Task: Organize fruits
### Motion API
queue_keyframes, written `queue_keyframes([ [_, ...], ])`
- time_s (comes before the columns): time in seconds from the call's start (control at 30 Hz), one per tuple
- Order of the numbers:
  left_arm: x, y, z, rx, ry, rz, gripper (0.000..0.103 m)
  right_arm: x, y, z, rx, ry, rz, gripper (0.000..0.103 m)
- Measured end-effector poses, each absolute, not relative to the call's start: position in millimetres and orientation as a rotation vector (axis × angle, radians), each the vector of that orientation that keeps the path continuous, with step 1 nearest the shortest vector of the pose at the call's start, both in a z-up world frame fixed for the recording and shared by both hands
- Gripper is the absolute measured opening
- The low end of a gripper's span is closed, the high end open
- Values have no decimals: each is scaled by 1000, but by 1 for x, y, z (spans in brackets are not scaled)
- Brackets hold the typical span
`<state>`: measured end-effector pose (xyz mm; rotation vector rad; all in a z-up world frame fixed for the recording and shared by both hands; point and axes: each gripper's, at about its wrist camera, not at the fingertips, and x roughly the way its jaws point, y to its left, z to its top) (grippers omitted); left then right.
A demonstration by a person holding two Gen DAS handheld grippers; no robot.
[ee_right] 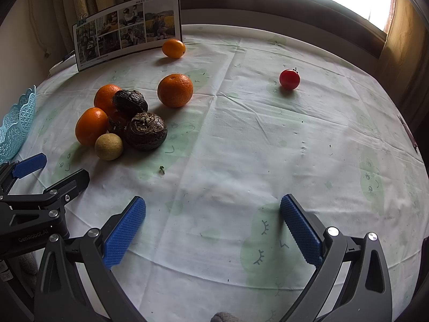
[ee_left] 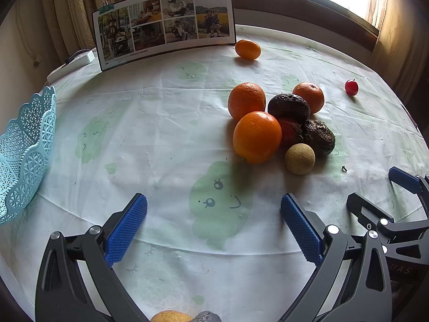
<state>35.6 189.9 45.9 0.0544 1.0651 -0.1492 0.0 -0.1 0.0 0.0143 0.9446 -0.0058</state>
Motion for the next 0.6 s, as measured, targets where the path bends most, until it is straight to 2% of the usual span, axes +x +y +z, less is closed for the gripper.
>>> queue_keyframes([
  [0.6,37,192,49,56,1092,-195,101,-10,-3,0,10,949,21,98],
])
